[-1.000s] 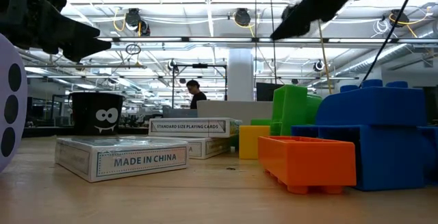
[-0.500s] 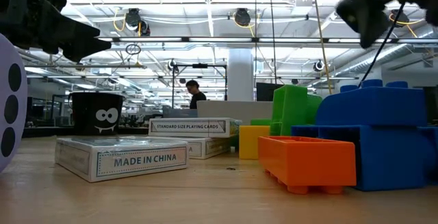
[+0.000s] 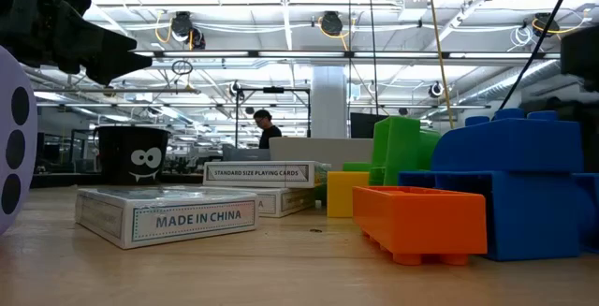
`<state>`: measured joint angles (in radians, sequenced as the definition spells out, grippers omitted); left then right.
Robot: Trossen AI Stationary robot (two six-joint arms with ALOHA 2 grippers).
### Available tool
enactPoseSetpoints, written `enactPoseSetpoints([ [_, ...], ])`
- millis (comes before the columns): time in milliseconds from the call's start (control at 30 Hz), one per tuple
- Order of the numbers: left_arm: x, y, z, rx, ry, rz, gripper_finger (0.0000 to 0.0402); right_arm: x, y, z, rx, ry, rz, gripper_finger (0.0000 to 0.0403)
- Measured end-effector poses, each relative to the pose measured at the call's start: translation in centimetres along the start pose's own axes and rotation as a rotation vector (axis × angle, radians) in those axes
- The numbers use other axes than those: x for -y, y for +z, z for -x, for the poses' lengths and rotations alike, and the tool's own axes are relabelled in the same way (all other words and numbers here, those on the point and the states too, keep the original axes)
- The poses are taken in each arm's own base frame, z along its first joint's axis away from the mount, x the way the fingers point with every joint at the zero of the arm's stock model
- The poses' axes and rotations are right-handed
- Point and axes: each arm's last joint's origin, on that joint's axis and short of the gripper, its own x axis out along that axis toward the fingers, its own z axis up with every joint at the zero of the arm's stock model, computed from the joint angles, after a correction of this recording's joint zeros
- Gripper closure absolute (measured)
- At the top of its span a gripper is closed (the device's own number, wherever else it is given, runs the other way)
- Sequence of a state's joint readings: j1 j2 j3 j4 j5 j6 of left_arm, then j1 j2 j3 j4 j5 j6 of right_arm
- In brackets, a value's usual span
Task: Pick & Place Toys
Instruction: Put the light blue game piece into the gray bin
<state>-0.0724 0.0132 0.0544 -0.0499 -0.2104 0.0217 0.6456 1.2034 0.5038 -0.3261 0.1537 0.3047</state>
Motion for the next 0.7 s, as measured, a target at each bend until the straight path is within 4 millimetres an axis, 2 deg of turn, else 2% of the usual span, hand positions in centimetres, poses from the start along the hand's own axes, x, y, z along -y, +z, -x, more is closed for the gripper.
enactPoseSetpoints([
  [267, 0.0, 0.0, 0.0, 0.0, 0.0, 0.0, 0.0091, 0.16, -0.97, -0.53, -0.013, 0.017, -0.023, 0.0182],
  [700, 0.0, 0.0, 0.0, 0.0, 0.0, 0.0, 0.0091, 0.16, 0.03, -0.6, 0.086, 0.042, -0.045, 0.0227],
])
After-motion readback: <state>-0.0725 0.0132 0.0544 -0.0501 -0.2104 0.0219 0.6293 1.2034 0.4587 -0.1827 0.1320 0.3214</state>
